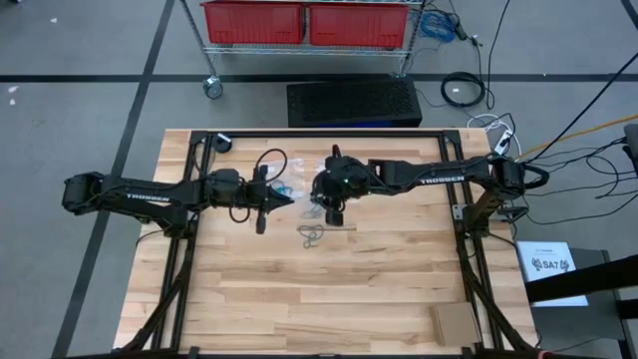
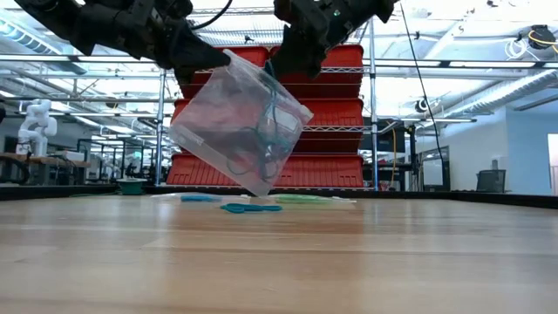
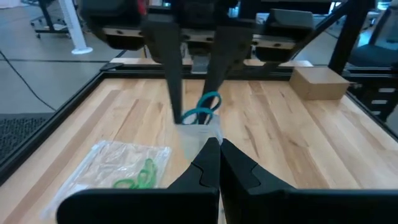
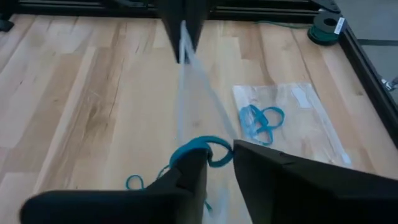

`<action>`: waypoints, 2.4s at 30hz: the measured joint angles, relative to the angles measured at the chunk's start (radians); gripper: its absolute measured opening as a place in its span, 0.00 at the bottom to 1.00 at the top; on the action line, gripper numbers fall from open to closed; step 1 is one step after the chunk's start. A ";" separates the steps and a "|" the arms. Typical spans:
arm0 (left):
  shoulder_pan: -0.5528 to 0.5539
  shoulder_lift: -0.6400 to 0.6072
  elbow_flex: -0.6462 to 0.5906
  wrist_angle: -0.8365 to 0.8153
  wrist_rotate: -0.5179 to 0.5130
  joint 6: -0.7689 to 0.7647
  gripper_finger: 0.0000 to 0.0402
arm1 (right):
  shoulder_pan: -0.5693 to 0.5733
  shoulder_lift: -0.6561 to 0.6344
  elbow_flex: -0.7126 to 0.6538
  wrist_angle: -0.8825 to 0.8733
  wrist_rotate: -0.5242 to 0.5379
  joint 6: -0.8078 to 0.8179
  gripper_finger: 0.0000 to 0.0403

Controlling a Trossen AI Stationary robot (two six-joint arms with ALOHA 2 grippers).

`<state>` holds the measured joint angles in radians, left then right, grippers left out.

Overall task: Sort rubber bands
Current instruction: Put the blue rubber band into the transparent zip bag

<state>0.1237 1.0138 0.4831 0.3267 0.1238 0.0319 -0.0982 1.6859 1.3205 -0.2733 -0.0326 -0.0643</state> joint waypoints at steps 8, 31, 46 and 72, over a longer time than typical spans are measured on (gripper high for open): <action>-0.021 0.000 0.000 0.000 0.005 0.008 0.00 | 0.000 0.000 0.016 0.016 0.046 -0.010 0.28; -0.020 0.000 0.000 0.009 -0.005 0.003 0.00 | 0.079 0.005 0.048 -0.104 0.107 -0.085 0.01; -0.020 0.000 0.000 0.010 -0.008 0.004 0.00 | 0.053 0.026 0.048 -0.063 -0.006 -0.029 0.19; -0.020 0.000 0.000 0.006 -0.054 0.002 0.00 | 0.044 0.085 0.048 -0.006 -0.043 0.049 0.50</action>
<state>0.1040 1.0142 0.4831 0.3328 0.0696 0.0341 -0.0540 1.7710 1.3685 -0.2793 -0.0757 -0.0151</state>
